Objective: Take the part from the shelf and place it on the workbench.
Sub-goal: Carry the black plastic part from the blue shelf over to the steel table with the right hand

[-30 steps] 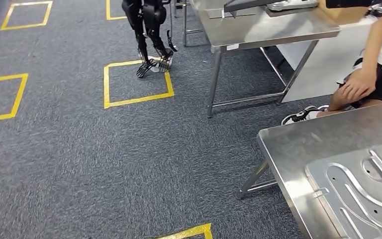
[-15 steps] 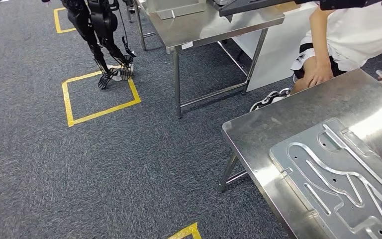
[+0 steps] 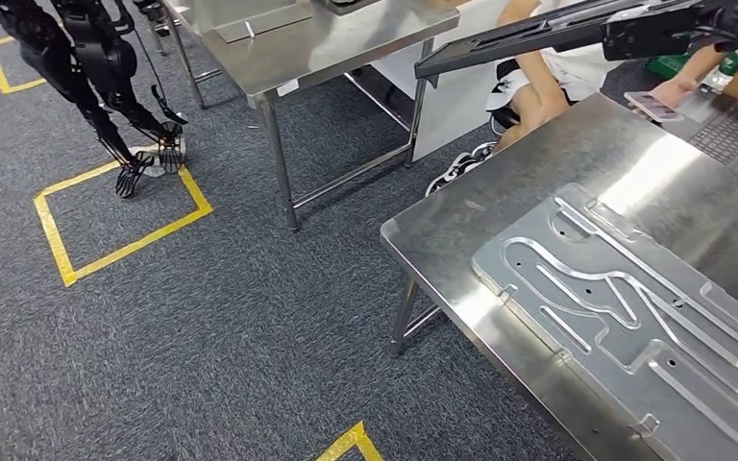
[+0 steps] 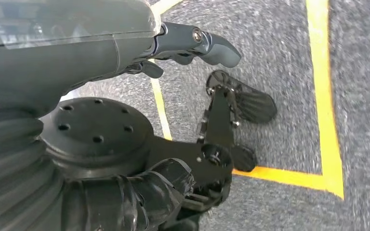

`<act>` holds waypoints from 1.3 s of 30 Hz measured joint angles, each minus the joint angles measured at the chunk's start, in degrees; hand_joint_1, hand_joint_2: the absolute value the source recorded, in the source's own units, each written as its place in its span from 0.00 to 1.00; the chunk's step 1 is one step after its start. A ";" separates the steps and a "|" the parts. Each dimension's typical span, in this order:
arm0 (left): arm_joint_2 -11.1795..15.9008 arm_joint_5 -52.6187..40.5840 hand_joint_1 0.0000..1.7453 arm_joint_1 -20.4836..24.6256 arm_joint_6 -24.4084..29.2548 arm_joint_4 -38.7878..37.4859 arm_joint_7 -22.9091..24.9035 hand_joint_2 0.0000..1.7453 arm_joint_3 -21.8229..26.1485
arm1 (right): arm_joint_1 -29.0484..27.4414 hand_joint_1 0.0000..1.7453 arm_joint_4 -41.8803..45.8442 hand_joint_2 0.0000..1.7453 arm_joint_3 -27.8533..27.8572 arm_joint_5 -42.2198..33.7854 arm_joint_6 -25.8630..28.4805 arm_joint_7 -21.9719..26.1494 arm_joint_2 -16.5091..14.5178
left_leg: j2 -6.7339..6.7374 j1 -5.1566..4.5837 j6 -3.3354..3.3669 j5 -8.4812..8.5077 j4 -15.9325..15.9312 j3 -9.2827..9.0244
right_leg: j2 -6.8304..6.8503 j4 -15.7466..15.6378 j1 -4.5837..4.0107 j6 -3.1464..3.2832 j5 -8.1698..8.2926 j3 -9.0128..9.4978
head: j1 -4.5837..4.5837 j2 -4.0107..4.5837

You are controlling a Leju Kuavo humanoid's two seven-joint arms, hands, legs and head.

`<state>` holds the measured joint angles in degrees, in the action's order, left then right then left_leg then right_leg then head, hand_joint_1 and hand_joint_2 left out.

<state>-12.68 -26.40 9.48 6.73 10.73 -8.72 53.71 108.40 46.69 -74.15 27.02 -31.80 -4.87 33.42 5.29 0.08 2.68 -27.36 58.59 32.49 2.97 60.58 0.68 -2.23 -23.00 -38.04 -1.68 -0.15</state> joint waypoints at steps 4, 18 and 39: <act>-0.02 -0.03 0.00 0.18 0.00 0.00 0.02 1.00 0.03 | -0.15 1.00 1.19 1.00 -0.09 -1.37 0.13 -0.29 0.95 | 1.56 -0.19 -1.13 -0.98 0.16 -0.71 | -1.24 -1.80 -0.43 1.35 -0.01 0.84 | -0.04 0.00; 0.91 0.61 0.00 -0.23 0.11 0.00 -0.45 1.00 1.31 | -4.94 1.00 4.13 1.00 -1.15 -5.14 3.60 -0.28 2.88 | -9.46 0.77 -1.13 1.11 1.54 2.33 | -11.72 -0.93 0.40 1.19 -0.16 0.28 | -0.06 0.01; 1.67 0.62 0.00 -0.50 0.23 0.02 -1.05 1.00 2.30 | -11.90 1.00 5.08 1.00 -1.52 -3.84 7.42 1.60 5.28 | -4.50 0.55 -2.05 -4.80 11.66 6.71 | -2.85 -1.90 0.45 2.38 -0.66 1.70 | 0.06 0.00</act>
<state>-11.01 -25.78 8.99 6.96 10.75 -9.76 56.00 96.50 51.77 -75.67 23.18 -24.39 -3.28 38.70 0.80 0.63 0.63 -32.16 70.25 39.20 0.12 58.68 1.14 0.15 -23.66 -36.34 -1.62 -0.15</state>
